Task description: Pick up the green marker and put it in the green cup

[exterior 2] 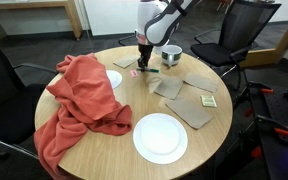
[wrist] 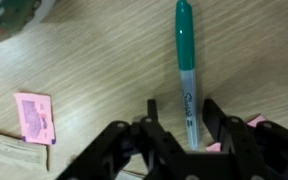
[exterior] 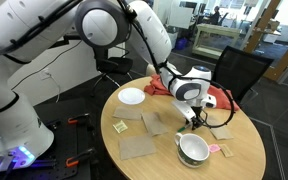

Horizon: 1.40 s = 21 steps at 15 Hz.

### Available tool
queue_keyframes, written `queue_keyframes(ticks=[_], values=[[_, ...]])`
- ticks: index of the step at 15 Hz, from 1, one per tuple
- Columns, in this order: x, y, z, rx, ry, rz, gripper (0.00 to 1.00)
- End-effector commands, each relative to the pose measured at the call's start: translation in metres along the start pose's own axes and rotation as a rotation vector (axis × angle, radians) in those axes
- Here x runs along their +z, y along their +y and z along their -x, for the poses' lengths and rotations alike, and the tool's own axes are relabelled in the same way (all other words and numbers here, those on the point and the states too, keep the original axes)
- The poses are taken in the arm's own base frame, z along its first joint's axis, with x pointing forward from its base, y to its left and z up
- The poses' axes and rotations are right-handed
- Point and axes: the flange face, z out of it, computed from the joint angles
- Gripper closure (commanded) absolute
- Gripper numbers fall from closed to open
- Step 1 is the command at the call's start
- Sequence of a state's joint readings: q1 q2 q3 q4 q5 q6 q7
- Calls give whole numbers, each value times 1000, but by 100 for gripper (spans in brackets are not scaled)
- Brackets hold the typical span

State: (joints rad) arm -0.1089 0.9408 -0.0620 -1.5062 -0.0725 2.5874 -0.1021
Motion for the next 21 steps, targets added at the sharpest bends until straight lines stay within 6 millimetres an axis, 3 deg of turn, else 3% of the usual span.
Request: queue_keyframes(ticks=[1,3,5,12,21], values=[[-1,0,-6,37,-25,5,80],[-3,-1,-7,40,-33,4,95],[-6,-3,-9,38,-30,-1,100],[-31,-3,-11,30,15,-7,97],[-105,3,2,63,34,11,97]])
